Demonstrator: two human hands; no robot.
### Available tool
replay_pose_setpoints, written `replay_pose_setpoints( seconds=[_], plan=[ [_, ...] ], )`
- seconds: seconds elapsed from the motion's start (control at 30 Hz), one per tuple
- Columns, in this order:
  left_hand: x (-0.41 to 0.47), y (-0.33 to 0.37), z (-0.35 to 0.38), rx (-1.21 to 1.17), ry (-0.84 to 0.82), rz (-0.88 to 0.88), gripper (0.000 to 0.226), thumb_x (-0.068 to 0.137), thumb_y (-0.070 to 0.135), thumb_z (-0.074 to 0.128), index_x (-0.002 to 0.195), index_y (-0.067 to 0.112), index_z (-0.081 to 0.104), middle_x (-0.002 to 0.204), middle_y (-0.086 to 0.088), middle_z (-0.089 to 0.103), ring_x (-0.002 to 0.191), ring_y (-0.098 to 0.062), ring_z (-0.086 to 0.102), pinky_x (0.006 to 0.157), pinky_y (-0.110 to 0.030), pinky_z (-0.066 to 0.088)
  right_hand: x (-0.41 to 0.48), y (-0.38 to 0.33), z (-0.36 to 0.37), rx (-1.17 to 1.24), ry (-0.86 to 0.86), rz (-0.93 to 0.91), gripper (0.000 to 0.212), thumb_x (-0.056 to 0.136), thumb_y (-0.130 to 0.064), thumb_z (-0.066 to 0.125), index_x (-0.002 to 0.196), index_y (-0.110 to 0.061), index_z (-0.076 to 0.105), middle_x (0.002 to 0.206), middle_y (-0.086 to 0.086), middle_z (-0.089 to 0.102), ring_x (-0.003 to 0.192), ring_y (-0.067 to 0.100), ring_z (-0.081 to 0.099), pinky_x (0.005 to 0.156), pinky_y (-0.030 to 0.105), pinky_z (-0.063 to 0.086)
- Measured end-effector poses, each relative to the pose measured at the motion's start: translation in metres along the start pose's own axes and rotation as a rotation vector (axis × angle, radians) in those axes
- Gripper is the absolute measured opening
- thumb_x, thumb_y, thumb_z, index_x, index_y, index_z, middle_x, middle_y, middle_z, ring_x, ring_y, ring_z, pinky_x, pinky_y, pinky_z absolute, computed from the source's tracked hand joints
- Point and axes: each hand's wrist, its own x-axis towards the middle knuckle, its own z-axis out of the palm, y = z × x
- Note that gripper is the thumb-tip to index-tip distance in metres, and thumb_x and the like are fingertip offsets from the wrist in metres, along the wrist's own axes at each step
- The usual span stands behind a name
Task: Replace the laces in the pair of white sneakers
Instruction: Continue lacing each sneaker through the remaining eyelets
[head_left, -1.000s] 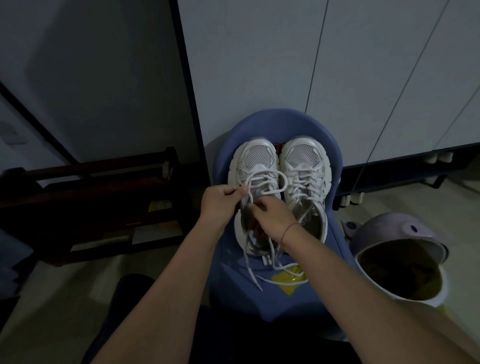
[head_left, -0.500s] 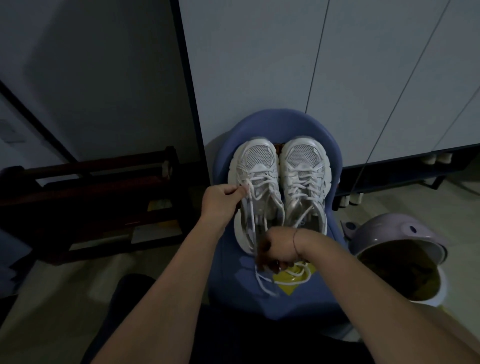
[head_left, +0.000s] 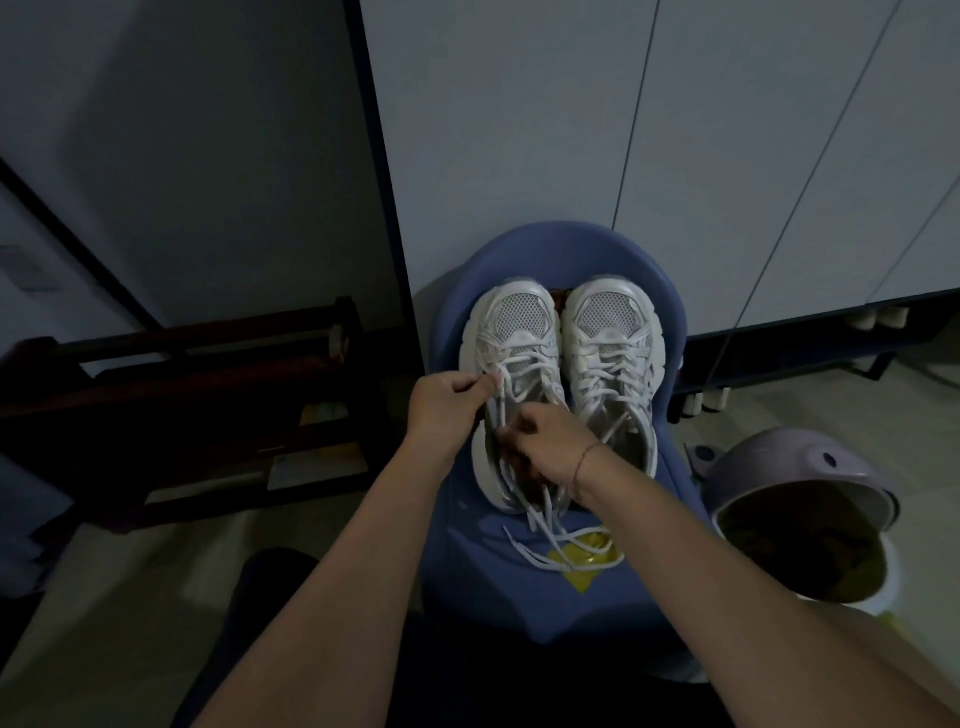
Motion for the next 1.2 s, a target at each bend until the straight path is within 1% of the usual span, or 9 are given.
replay_pose_setpoints(
  seconds=[0.17,0.23,0.37,0.5,0.63,0.83,1.0,1.13,1.2],
  plan=[
    [0.001,0.001,0.001,0.012,-0.001,0.006,0.021,0.087,0.019,0.072,0.067,0.017,0.074,0.069,-0.003,0.07,0.067,-0.01,0.062,0.069,-0.025,0.05,-0.022,0.001,-0.014,-0.295,-0.623,0.052,0.018,0.088,-0.003,0.053,0.075,-0.013,0.061,0.061,0.004,0.055,0.041,0.007,0.044,0.043,0.019,0.036],
    [0.0,0.002,0.002,0.016,-0.003,0.004,0.019,0.087,0.019,0.072,0.068,0.018,0.074,0.07,-0.002,0.072,0.068,-0.01,0.063,0.07,-0.026,0.052,-0.029,0.001,-0.017,-0.349,-0.698,0.043,0.011,0.089,-0.007,0.056,0.08,-0.009,0.063,0.059,0.002,0.054,0.041,0.006,0.043,0.043,0.018,0.036],
    [-0.004,0.004,0.002,0.043,0.009,0.006,0.017,0.087,0.021,0.073,0.072,0.014,0.074,0.077,-0.012,0.072,0.071,-0.013,0.062,0.071,-0.029,0.05,-0.034,-0.002,-0.027,-0.238,-0.609,-0.002,0.022,0.092,-0.017,0.059,0.071,-0.013,0.058,0.061,0.001,0.055,0.046,0.006,0.047,0.047,0.017,0.04],
    [-0.016,0.022,0.004,0.322,0.037,0.292,0.016,0.093,0.023,0.065,0.103,0.013,0.071,0.098,-0.002,0.065,0.086,-0.009,0.06,0.077,-0.018,0.045,-0.03,-0.002,-0.036,-0.057,-0.27,-0.108,0.03,0.095,-0.022,0.055,0.065,-0.018,0.051,0.064,-0.001,0.052,0.06,0.012,0.048,0.062,0.028,0.042],
    [-0.038,0.04,0.008,0.285,-0.272,0.33,0.034,0.1,0.03,0.052,0.099,0.003,0.072,0.093,-0.017,0.071,0.081,-0.013,0.062,0.074,-0.031,0.05,-0.028,-0.01,-0.048,0.257,-0.024,-0.141,0.023,0.097,-0.023,0.049,0.08,-0.014,0.062,0.076,0.003,0.064,0.07,0.013,0.06,0.07,0.027,0.05],
    [-0.034,0.041,-0.005,0.165,-0.128,0.238,0.028,0.099,0.023,0.056,0.075,0.017,0.069,0.058,0.012,0.061,0.053,0.003,0.049,0.055,-0.017,0.042,-0.029,-0.011,-0.07,0.504,-0.073,-0.086,0.034,0.101,-0.022,0.039,0.07,-0.012,0.047,0.044,-0.005,0.036,0.037,0.007,0.027,0.044,0.019,0.033],
    [-0.014,0.032,-0.02,-0.153,0.131,-0.135,0.031,0.103,0.023,0.048,0.076,0.013,0.061,0.065,-0.002,0.052,0.043,-0.004,0.039,0.043,-0.015,0.034,-0.026,-0.003,-0.1,0.606,0.07,-0.019,0.035,0.101,-0.025,0.039,0.069,-0.012,0.046,0.042,-0.006,0.032,0.034,0.005,0.023,0.045,0.021,0.028],
    [-0.02,0.038,-0.011,0.118,0.107,0.126,0.016,0.101,0.024,0.05,0.105,0.018,0.065,0.086,0.004,0.062,0.073,-0.009,0.055,0.065,-0.021,0.047,-0.025,-0.001,-0.096,0.469,0.102,-0.047,0.034,0.1,-0.024,0.042,0.07,-0.011,0.05,0.045,-0.005,0.034,0.035,0.005,0.025,0.038,0.017,0.025],
    [-0.032,0.046,0.002,0.114,-0.069,0.265,0.023,0.1,0.023,0.052,0.121,0.021,0.062,0.102,0.009,0.064,0.082,-0.002,0.058,0.074,-0.019,0.049,-0.025,-0.005,-0.081,0.288,0.08,-0.113,0.034,0.099,-0.022,0.043,0.068,-0.012,0.052,0.044,-0.006,0.038,0.038,0.006,0.029,0.04,0.018,0.024]
  ],
)
